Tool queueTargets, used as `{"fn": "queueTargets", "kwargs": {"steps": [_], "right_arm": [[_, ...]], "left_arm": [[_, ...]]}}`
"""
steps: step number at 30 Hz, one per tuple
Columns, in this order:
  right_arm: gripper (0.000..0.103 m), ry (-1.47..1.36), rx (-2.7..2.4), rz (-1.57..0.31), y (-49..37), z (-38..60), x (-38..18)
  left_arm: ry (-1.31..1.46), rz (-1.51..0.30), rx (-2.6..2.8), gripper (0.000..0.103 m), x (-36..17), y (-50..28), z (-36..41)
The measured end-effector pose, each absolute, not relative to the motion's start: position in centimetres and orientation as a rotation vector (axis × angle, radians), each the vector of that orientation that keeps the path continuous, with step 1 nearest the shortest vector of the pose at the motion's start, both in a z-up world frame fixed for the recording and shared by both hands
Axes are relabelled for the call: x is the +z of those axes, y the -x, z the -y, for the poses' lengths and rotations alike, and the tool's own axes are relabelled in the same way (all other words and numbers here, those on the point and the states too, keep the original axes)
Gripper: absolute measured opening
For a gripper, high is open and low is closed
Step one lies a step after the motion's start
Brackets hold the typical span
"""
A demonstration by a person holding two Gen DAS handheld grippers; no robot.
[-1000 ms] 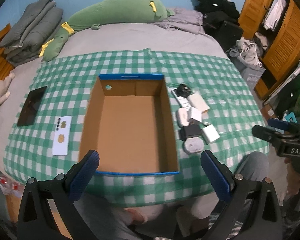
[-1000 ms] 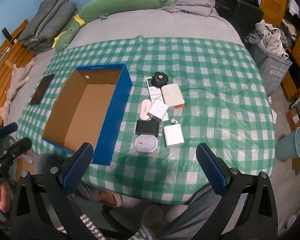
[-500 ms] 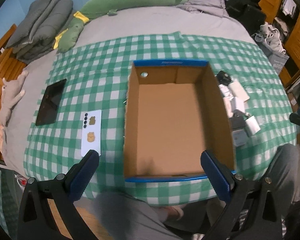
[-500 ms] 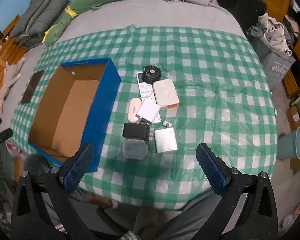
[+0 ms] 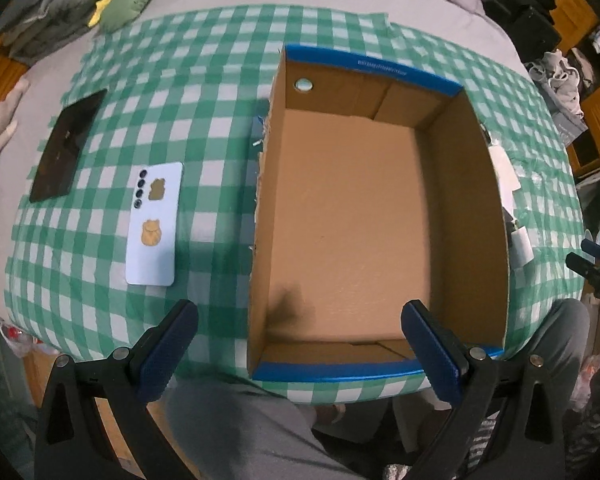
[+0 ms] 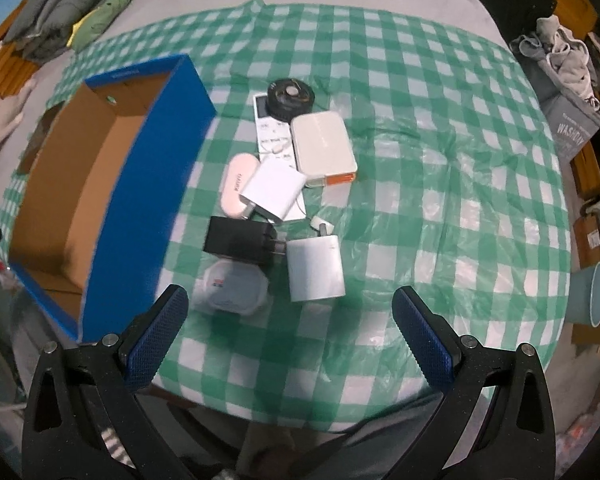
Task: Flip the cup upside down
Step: 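Reach the right gripper to the white square charger and grasp it, then carry the white charger into the box and open the right gripper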
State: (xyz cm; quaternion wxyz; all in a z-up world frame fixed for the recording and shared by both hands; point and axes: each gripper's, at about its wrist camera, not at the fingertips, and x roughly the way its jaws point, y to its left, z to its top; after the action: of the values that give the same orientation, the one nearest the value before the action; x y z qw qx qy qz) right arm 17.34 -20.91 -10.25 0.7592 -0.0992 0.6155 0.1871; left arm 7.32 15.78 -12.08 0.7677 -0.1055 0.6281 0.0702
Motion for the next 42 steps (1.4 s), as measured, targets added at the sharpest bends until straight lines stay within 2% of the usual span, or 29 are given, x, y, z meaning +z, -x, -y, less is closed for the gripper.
{"fn": "queueTargets", "kwargs": {"steps": [4, 6, 8, 11, 14, 17, 20, 23, 28, 34, 36, 42], "right_arm": [[0.101, 0.240, 0.400, -1.362, -18.0, 20.9, -12.2], [0.101, 0.247, 0.406, -1.375, -18.4, 20.7, -13.2], [0.101, 0.242, 0.410, -1.386, -18.7, 20.6, -14.0], [0.101, 0.230, 0.413, -1.409, -19.3, 20.5, -15.2], [0.101, 0.219, 0.407, -1.434, -19.9, 20.5, -16.3], [0.101, 0.226, 0.399, -1.447, -20.5, 20.6, -17.4], [0.093, 0.243, 0.379, -1.463, -21.2, 20.7, -18.6], [0.083, 0.241, 0.366, -1.490, -21.7, 21.0, -19.6], [0.080, 0.294, 0.348, -1.514, -21.8, 20.8, -21.2], [0.066, 0.293, 0.364, -1.571, -21.4, 20.0, -23.3], [0.058, 0.302, 0.358, -1.583, -21.5, 19.8, -24.0], [0.055, 0.271, 0.328, -1.594, -21.9, 19.2, -25.6]], "left_arm": [[0.242, -1.414, 0.142, 0.101, -13.4, -8.3, -16.1], [0.263, -1.426, 0.132, 0.092, -13.9, -8.6, -16.4], [0.308, -1.459, 0.134, 0.072, -14.8, -8.8, -17.0], [0.380, -1.485, 0.145, 0.052, -15.8, -8.9, -18.0], [0.386, -1.491, 0.159, 0.040, -16.2, -8.9, -18.5], [0.385, -1.499, 0.159, 0.037, -16.3, -8.7, -18.6], [0.372, -1.510, 0.169, 0.028, -16.4, -8.6, -18.5], [0.378, -1.516, 0.166, 0.024, -16.4, -8.5, -18.5], [0.365, -1.523, 0.172, 0.023, -16.3, -8.5, -18.2], [0.326, -1.534, 0.177, 0.023, -16.0, -7.9, -17.6], [0.323, -1.537, 0.175, 0.023, -16.0, -7.7, -17.4], [0.330, -1.533, 0.174, 0.023, -16.1, -7.4, -17.3]]}}
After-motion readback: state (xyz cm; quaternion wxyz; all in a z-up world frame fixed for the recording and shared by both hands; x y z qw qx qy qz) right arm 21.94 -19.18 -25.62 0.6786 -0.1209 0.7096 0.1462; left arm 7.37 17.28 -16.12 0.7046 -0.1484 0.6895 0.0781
